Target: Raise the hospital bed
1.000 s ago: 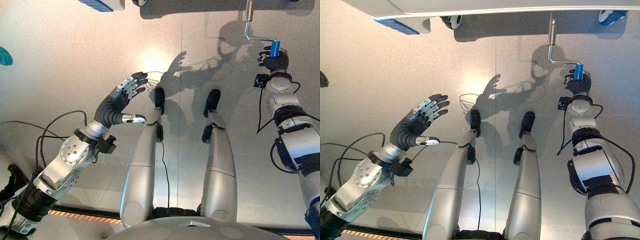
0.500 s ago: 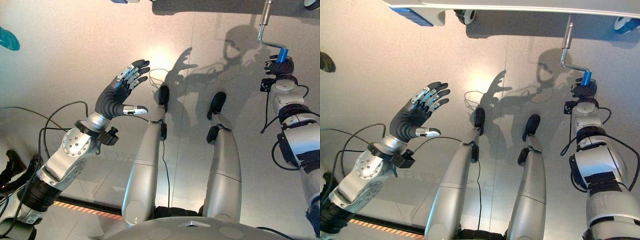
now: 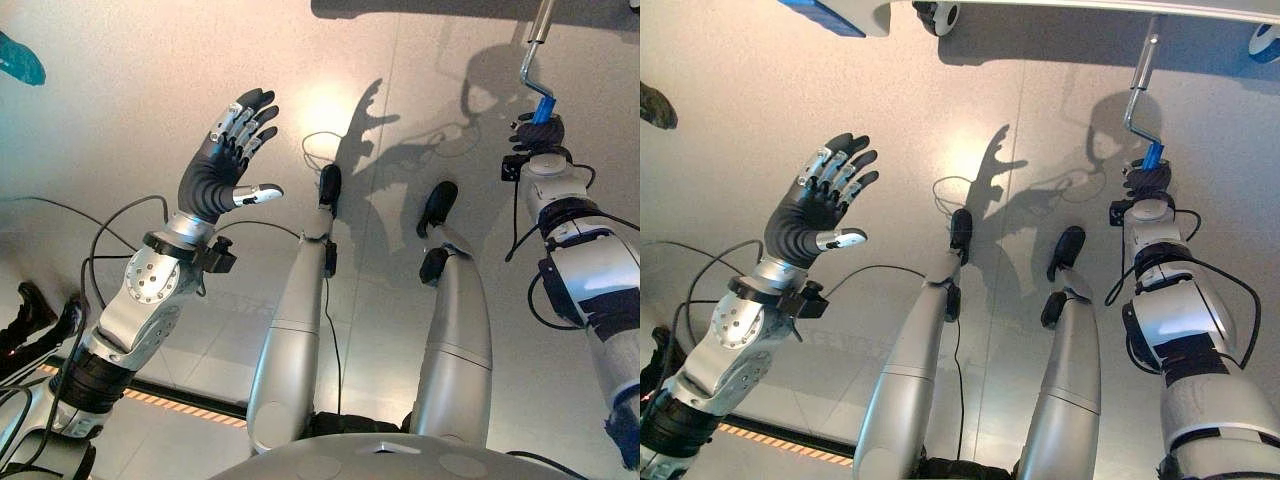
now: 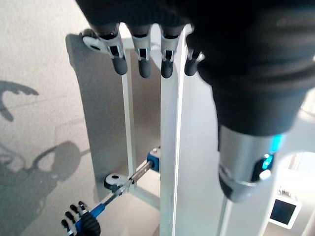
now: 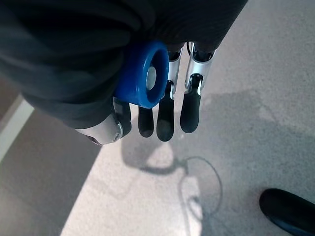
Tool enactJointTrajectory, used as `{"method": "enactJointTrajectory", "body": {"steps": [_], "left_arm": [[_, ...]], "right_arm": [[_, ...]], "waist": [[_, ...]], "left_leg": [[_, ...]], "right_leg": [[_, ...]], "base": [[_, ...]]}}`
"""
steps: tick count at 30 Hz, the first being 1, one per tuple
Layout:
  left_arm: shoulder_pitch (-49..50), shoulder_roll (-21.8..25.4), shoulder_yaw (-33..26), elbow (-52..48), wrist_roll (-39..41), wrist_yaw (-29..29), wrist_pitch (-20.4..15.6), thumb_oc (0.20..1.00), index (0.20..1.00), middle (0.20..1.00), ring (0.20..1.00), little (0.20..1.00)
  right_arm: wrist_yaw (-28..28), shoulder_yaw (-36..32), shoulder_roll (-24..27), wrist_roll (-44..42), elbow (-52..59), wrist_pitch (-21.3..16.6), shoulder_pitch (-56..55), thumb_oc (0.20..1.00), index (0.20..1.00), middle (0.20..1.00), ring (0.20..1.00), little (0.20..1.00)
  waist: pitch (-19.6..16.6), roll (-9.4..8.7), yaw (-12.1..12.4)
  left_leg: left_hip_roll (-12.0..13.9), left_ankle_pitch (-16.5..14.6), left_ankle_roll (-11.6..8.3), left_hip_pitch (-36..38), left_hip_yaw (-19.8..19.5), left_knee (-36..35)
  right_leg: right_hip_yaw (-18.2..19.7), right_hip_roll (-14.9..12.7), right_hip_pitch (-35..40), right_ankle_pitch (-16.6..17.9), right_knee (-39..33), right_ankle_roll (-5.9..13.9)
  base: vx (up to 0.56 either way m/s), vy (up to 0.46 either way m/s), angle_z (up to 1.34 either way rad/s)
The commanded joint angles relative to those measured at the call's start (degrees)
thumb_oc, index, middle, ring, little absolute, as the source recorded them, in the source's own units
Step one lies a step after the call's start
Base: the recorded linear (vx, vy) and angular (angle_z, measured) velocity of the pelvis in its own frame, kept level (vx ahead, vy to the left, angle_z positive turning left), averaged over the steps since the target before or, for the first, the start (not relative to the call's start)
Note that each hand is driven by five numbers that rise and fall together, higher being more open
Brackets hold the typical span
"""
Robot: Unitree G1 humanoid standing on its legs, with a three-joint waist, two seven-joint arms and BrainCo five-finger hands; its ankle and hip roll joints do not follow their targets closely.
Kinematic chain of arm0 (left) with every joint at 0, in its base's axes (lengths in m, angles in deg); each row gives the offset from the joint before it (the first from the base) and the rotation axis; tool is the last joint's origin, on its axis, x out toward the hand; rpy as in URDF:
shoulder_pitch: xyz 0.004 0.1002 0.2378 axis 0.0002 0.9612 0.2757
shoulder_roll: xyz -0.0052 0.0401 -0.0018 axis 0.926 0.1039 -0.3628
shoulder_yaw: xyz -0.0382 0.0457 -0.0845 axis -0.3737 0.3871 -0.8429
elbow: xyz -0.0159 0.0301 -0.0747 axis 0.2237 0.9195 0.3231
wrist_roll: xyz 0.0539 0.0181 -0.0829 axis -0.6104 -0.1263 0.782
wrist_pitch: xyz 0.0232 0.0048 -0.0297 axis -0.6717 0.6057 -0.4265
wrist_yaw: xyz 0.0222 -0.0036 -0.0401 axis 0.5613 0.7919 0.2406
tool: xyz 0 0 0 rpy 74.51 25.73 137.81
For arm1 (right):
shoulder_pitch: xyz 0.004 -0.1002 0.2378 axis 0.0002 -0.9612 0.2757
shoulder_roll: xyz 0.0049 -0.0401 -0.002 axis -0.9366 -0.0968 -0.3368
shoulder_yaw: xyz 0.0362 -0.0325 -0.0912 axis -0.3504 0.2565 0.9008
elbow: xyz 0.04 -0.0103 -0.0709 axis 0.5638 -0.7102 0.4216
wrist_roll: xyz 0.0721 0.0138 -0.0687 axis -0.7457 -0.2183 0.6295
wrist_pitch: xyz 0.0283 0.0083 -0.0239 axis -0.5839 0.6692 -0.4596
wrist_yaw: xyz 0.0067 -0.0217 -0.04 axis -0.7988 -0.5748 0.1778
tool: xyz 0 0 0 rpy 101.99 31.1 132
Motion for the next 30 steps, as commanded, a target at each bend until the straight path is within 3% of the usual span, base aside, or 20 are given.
{"method": "enactJointTrajectory", "body": {"steps": [1,13,16,20,24,30], "left_arm": [[0.0,-2.1,-0.7,-3.6,0.1,0.9,-2.6,1.000,1.000,1.000,1.000,1.000],[0.0,-2.0,-1.3,-3.8,0.4,0.4,-3.1,1.000,1.000,1.000,1.000,1.000],[0.4,-1.8,0.1,-3.7,0.5,-0.7,-3.4,1.000,1.000,1.000,1.000,1.000],[0.3,-1.5,0.6,-3.3,0.7,-0.8,-3.9,1.000,1.000,1.000,1.000,1.000],[0.5,0.6,2.5,-2.9,1.4,-1.7,-4.5,1.000,1.000,1.000,1.000,1.000],[1.3,3.9,4.0,-3.2,1.8,-3.4,-5.3,1.000,1.000,1.000,1.000,1.000]], "right_arm": [[-4.3,8.6,-12.2,9.1,3.4,-0.6,1.4,0.200,0.200,0.200,0.200,0.200],[-6.9,15.4,-17.7,14.5,9.9,-1.9,3.6,0.200,0.200,0.200,0.200,0.200],[-7.9,17.6,-19.8,10.6,19.2,-5.9,3.0,0.200,0.200,0.200,0.200,0.200],[-8.3,17.6,-20.0,7.4,25.0,-7.5,1.8,0.200,0.200,0.200,0.200,0.200],[-9.3,19.1,-17.9,1.0,41.0,-11.6,-2.9,0.200,0.200,0.200,0.200,0.200],[-9.1,19.6,-15.1,0.4,50.5,-13.5,-4.1,0.200,0.200,0.200,0.200,0.200]], "waist": [[-1.0,6.29,2.2],[-1.0,7.56,3.7],[-1.0,6.86,3.1],[-1.0,6.55,2.7],[-1.0,5.24,1.2],[-1.0,4.63,0.3]], "left_leg": [[-3.7,-2.3,1.93,-2.3,-1.7,1.0],[-4.6,-2.2,2.13,-3.1,-2.3,1.7],[-4.2,-2.2,2.20,-2.8,-1.5,1.8],[-4.0,-2.3,2.26,-2.4,-1.2,1.8],[-3.2,-2.2,2.21,-1.4,-0.2,1.1],[-2.6,-1.9,2.09,-0.3,0.5,0.7]], "right_leg": [[1.4,-1.3,1.0,0.1,-1.4,5.05],[1.3,-2.2,0.5,-0.3,-0.2,4.97],[1.8,-2.0,0.5,0.0,-0.4,4.85],[2.2,-1.7,0.6,0.2,-0.6,4.82],[2.8,-1.1,1.1,0.9,-2.0,4.96],[3.3,-0.9,2.0,1.8,-3.4,5.38]], "base": [[0.01,0.016,0.06],[0.00,0.022,0.06],[0.01,0.011,0.00],[0.01,0.011,-0.02],[0.01,0.011,-0.15],[-0.01,-0.015,-0.10]]}}
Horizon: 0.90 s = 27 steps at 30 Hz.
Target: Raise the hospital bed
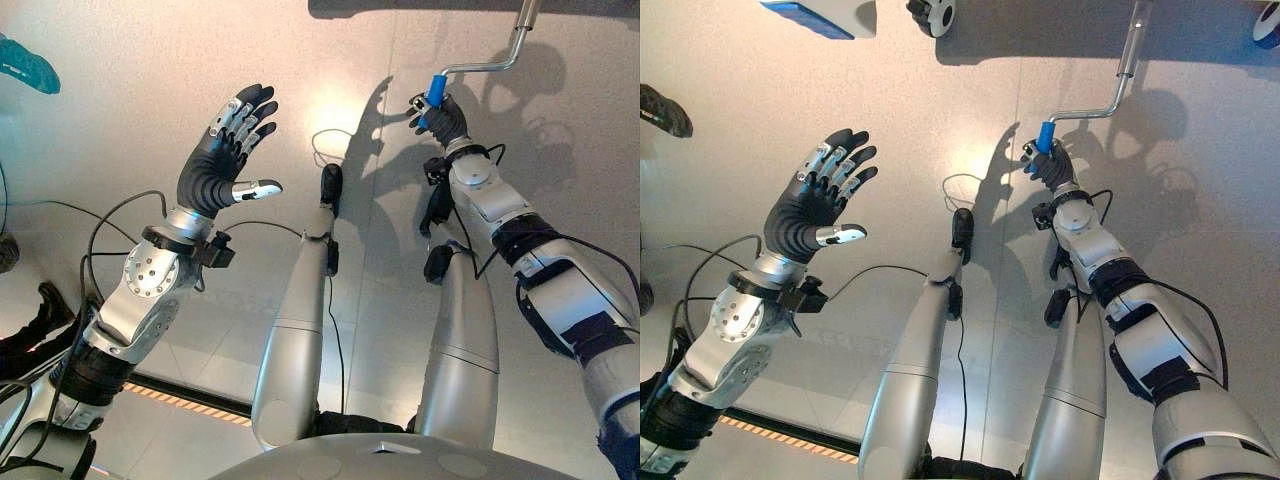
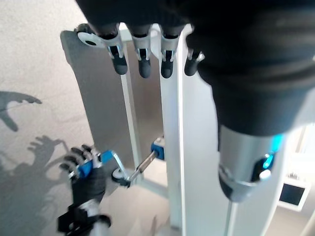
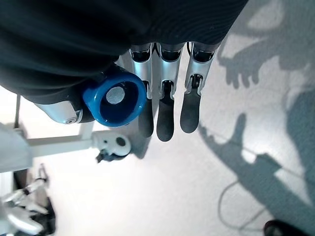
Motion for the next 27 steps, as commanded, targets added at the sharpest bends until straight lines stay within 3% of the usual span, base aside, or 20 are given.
{"method": "enactJointTrajectory", "body": {"steps": [1,2,11,17,27], "left_arm": [[2.8,1.2,2.7,-5.2,1.3,-1.4,-4.1,1.000,1.000,1.000,1.000,1.000],[3.8,2.2,2.4,-6.0,1.4,-1.5,-4.5,1.000,1.000,1.000,1.000,1.000],[7.4,1.9,1.7,-6.3,-0.2,-1.3,-3.8,1.000,1.000,1.000,1.000,1.000],[11.4,2.5,-0.9,-7.2,0.0,-3.2,-3.3,1.000,1.000,1.000,1.000,1.000],[14.5,1.5,-4.0,-7.5,0.5,-4.8,-2.6,1.000,1.000,1.000,1.000,1.000]], "right_arm": [[-6.8,6.6,-11.9,2.6,14.5,-9.1,5.9,0.200,0.200,0.200,0.200,0.200],[-5.6,3.7,-9.0,-0.5,22.5,-11.5,3.9,0.200,0.200,0.200,0.200,0.200],[-3.8,-9.7,-2.3,-7.3,43.6,-18.2,-9.4,0.200,0.200,0.200,0.200,0.200],[-4.1,-18.7,1.5,-10.9,52.0,-21.5,-19.5,0.200,0.200,0.200,0.200,0.200],[-3.8,-28.0,3.0,-15.6,55.1,-24.1,-27.3,0.200,0.200,0.200,0.200,0.200]], "waist": [[-0.9,2.48,0.2],[-0.9,2.32,-0.7],[-0.9,-0.24,-4.1],[-0.9,-2.15,-6.7],[-0.9,-3.59,-9.0]], "left_leg": [[-4.6,-2.2,4.24,-0.5,1.2,0.4],[-4.5,-2.1,4.16,0.1,1.3,0.2],[-3.7,-2.4,4.26,1.6,2.9,-0.6],[-2.8,-2.5,3.96,3.7,3.4,-1.7],[-1.9,-2.1,3.51,7.3,4.4,-3.9]], "right_leg": [[3.7,-2.9,3.1,2.6,-5.1,7.52],[4.0,-2.9,3.4,2.6,-5.1,7.59],[5.1,-2.0,4.0,3.0,-6.1,7.55],[5.5,-1.2,5.7,3.5,-7.8,7.58],[6.1,0.1,8.4,4.0,-9.8,7.49]], "base": [[-0.01,-0.013,-0.06],[-0.01,-0.004,-0.05],[0.00,-0.006,-0.02],[-0.01,-0.038,-0.08],[-0.01,-0.038,-0.08]]}}
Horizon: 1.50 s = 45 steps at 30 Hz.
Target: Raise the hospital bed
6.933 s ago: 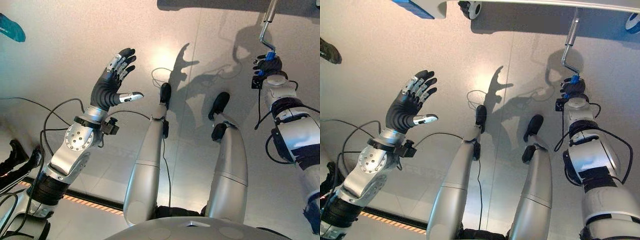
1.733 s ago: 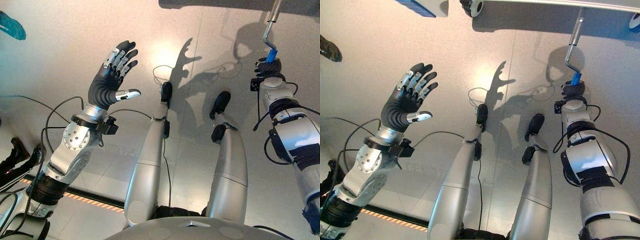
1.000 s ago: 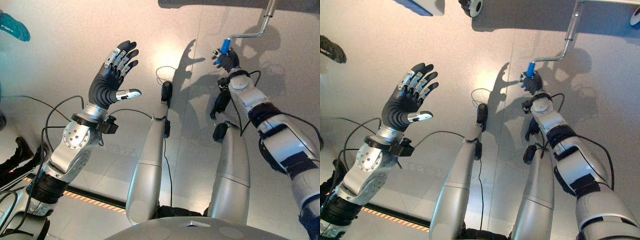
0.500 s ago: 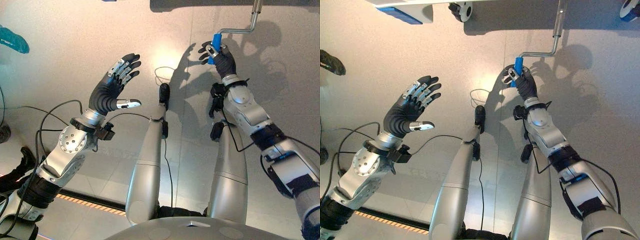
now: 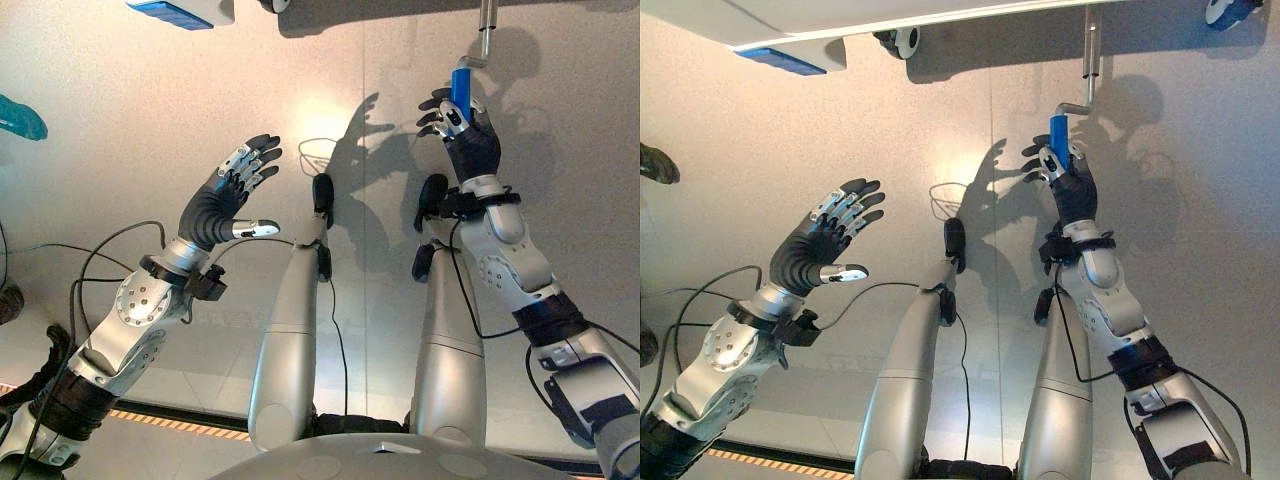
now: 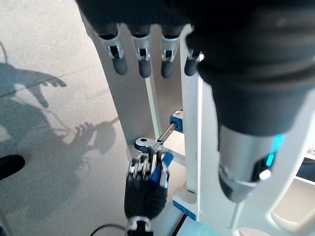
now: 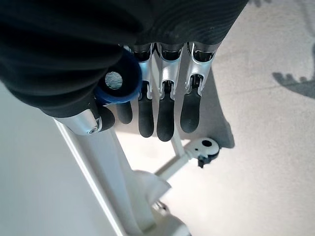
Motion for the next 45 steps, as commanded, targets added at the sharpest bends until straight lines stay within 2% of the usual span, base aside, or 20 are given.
{"method": "enactJointTrajectory", "body": {"steps": [1,5,14,20,24,27,30,31,32,33,35,39,41,44,45], "left_arm": [[4.9,-0.3,-2.9,-5.9,0.5,-1.6,-1.6,1.000,1.000,1.000,1.000,1.000],[5.7,-0.8,-3.9,-6.0,1.0,-2.2,-1.4,1.000,1.000,1.000,1.000,1.000],[7.7,-1.7,-6.7,-7.2,2.0,-1.7,-1.8,1.000,1.000,1.000,1.000,1.000],[8.1,-1.7,-6.9,-7.6,2.6,-2.0,-2.0,1.000,1.000,1.000,1.000,1.000],[8.2,-0.4,-5.8,-7.7,3.4,-2.3,-1.8,1.000,1.000,1.000,1.000,1.000],[7.9,0.3,-4.2,-7.5,3.9,-3.0,-1.8,1.000,1.000,1.000,1.000,1.000],[6.9,1.0,-1.8,-6.9,3.9,-3.6,-1.3,1.000,1.000,1.000,1.000,1.000],[7.0,1.0,-1.9,-6.9,3.9,-3.6,-1.3,1.000,1.000,1.000,1.000,1.000],[6.0,1.9,-0.2,-6.6,4.0,-4.1,-1.1,1.000,1.000,1.000,1.000,1.000],[6.0,1.7,-0.2,-6.5,4.0,-4.1,-1.1,1.000,1.000,1.000,1.000,1.000],[4.4,2.2,1.8,-6.1,4.1,-4.5,-0.7,1.000,1.000,1.000,1.000,1.000],[2.3,2.5,3.4,-5.5,4.5,-5.0,-0.4,1.000,1.000,1.000,1.000,1.000],[0.3,2.1,5.0,-4.8,4.1,-5.1,0.0,1.000,1.000,1.000,1.000,1.000],[-0.3,2.1,5.1,-4.7,4.0,-5.0,0.2,1.000,1.000,1.000,1.000,1.000],[-1.2,1.5,5.6,-4.2,3.7,-4.9,0.4,1.000,1.000,1.000,1.000,1.000]], "right_arm": [[-0.8,-9.9,1.5,-1.2,14.3,-14.2,2.6,0.200,0.200,0.200,0.200,0.200],[0.8,-12.6,2.3,-0.2,13.3,-14.4,1.1,0.200,0.200,0.200,0.200,0.200],[12.9,-23.4,7.9,7.8,1.1,-14.2,-0.3,0.200,0.200,0.200,0.200,0.200],[14.7,-24.1,12.2,8.4,-8.7,-12.9,1.6,0.200,0.200,0.200,0.200,0.200],[13.1,-19.4,18.2,8.4,-21.0,-8.9,5.1,0.200,0.200,0.200,0.200,0.200],[11.0,-12.7,23.0,8.4,-32.0,-5.8,11.3,0.200,0.200,0.200,0.200,0.200],[7.3,-6.8,26.0,7.6,-41.1,-3.4,16.1,0.200,0.200,0.200,0.200,0.200],[7.3,-6.6,26.0,7.6,-41.2,-3.4,16.2,0.200,0.200,0.200,0.200,0.200],[4.7,-2.2,27.4,6.8,-49.6,-1.3,20.3,0.200,0.200,0.200,0.200,0.200],[4.6,-1.7,27.5,6.7,-49.9,-1.4,20.8,0.200,0.200,0.200,0.200,0.200],[2.2,3.8,27.7,7.5,-60.3,1.5,26.1,0.200,0.200,0.200,0.200,0.200],[0.9,6.3,26.6,9.1,-67.5,3.8,28.9,0.200,0.200,0.200,0.200,0.200],[-0.1,9.8,26.2,15.0,-73.0,6.8,31.6,0.200,0.200,0.200,0.200,0.200],[-0.6,12.1,26.0,18.4,-74.0,7.6,32.5,0.200,0.200,0.200,0.200,0.200],[-0.6,13.9,25.5,21.9,-75.3,8.6,33.3,0.200,0.200,0.200,0.200,0.200]], "waist": [[-1.3,-2.00,-2.5],[-1.3,-2.09,-2.8],[-1.3,-3.07,-3.9],[-1.3,-3.14,-3.4],[-1.3,-3.54,-3.0],[-1.3,-3.61,-2.8],[-1.3,-3.79,-2.3],[-1.3,-3.78,-2.4],[-1.3,-3.69,-1.7],[-1.3,-3.61,-1.8],[-1.3,-3.33,-1.2],[-1.3,-2.66,-0.4],[-1.3,-1.83,0.8],[-1.3,-1.54,0.9],[-1.3,-1.10,1.4]], "left_leg": [[-1.4,-0.2,-0.13,2.9,-1.1,-2.4],[-1.2,-0.1,-0.31,3.8,-1.1,-2.9],[-0.8,-0.3,-0.80,4.1,-1.5,-2.7],[-0.8,-0.4,-0.94,4.3,-1.6,-2.9],[-0.7,-0.2,-1.18,4.2,-1.7,-3.1],[-0.5,0.1,-1.50,3.9,-1.9,-3.4],[-0.5,0.3,-1.70,3.6,-2.0,-3.5],[-0.5,0.3,-1.70,3.6,-2.0,-3.5],[-0.4,0.5,-1.81,3.5,-2.3,-3.6],[-0.4,0.5,-1.81,3.4,-2.3,-3.6],[-0.5,0.6,-1.95,3.3,-2.5,-3.5],[-0.7,0.7,-2.01,3.2,-2.9,-3.6],[-0.8,0.8,-1.93,3.0,-3.1,-3.6],[-0.9,0.9,-1.93,2.9,-3.2,-3.7],[-1.0,0.9,-1.83,2.6,-3.5,-3.6]], "right_leg": [[1.1,-0.2,3.5,0.1,-2.2,3.46],[1.2,0.0,4.3,0.1,-2.7,3.43],[1.1,0.7,4.6,-0.5,-2.3,3.13],[0.8,0.8,4.8,-0.7,-2.2,3.07],[0.5,0.6,4.9,-0.5,-2.5,3.07],[0.2,0.6,4.8,-0.4,-2.6,3.01],[-0.2,0.6,4.5,-0.4,-2.4,2.94],[-0.2,0.6,4.5,-0.4,-2.4,2.94],[-0.5,0.4,4.5,-0.5,-2.2,2.94],[-0.6,0.4,4.5,-0.5,-2.2,2.94],[-1.0,0.3,4.5,-0.9,-1.8,2.82],[-1.3,0.3,4.6,-1.2,-1.5,2.68],[-1.9,0.0,4.4,-1.3,-1.2,2.66],[-2.0,0.0,4.3,-1.3,-1.2,2.67],[-2.1,-0.1,4.1,-1.4,-0.8,2.69]], "base": [[-0.01,-0.052,-0.07],[0.00,-0.039,-0.04],[0.00,-0.039,0.00],[0.00,0.000,0.00],[0.00,0.000,0.00],[0.00,0.000,0.00],[0.01,-0.009,0.02],[0.00,0.000,0.00],[0.00,0.000,0.00],[0.00,0.000,0.00],[0.02,-0.023,0.04],[0.00,-0.006,0.01],[0.00,0.000,0.00],[0.01,-0.002,0.02],[0.01,-0.003,0.05]]}}
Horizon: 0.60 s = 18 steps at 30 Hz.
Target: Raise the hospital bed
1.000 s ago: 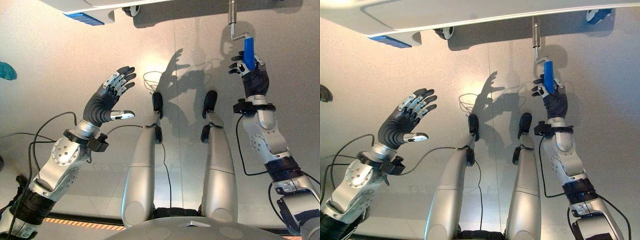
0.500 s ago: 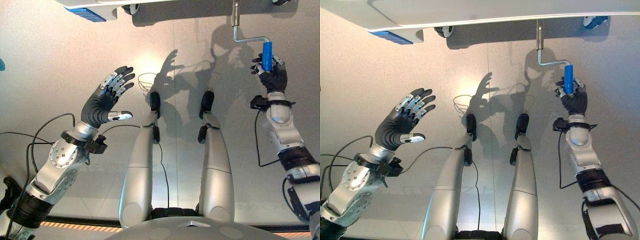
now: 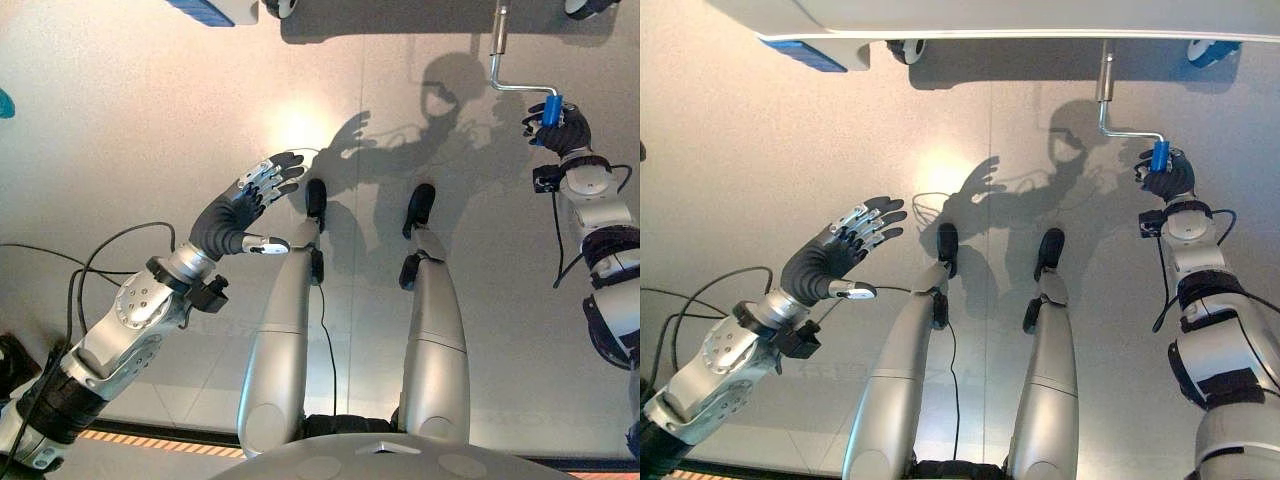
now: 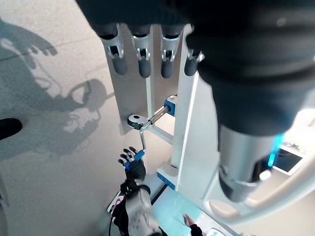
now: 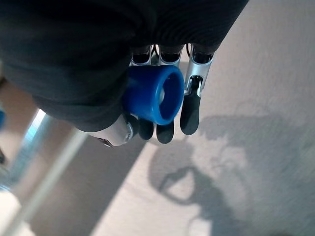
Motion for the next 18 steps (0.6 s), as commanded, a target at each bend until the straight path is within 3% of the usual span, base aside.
{"method": "enactJointTrajectory", "body": {"steps": [1,12,18], "left_arm": [[1.5,-3.6,-1.0,-1.7,-0.2,-1.1,-0.9,1.000,1.000,1.000,1.000,1.000],[-0.8,-6.7,-1.0,-0.9,-0.4,0.0,0.1,1.000,1.000,1.000,1.000,1.000],[-2.8,-9.4,-0.9,-0.4,-0.7,1.3,0.5,1.000,1.000,1.000,1.000,1.000]], "right_arm": [[2.7,1.3,11.3,5.2,-7.7,5.1,1.7,0.200,0.200,0.200,0.200,0.200],[2.8,-3.9,4.1,2.7,-11.7,7.4,0.0,0.200,0.200,0.200,0.200,0.200],[3.4,-7.3,-3.7,-0.2,-11.7,7.8,-1.4,0.200,0.200,0.200,0.200,0.200]], "waist": [[-1.3,4.63,-0.5],[-1.3,6.56,1.6],[-1.3,8.14,3.1]], "left_leg": [[0.9,1.1,-4.38,2.2,-4.2,-3.5],[0.1,0.6,-3.65,0.1,-4.9,-2.4],[-0.8,0.0,-2.99,-1.9,-5.4,-0.5]], "right_leg": [[-2.7,1.7,0.7,-4.3,4.6,0.11],[-2.9,1.2,-0.9,-5.0,6.2,0.09],[-2.8,0.6,-2.2,-5.5,7.2,0.17]], "base": [[0.02,-0.002,0.07],[0.01,0.009,0.05],[0.00,0.028,0.04]]}}
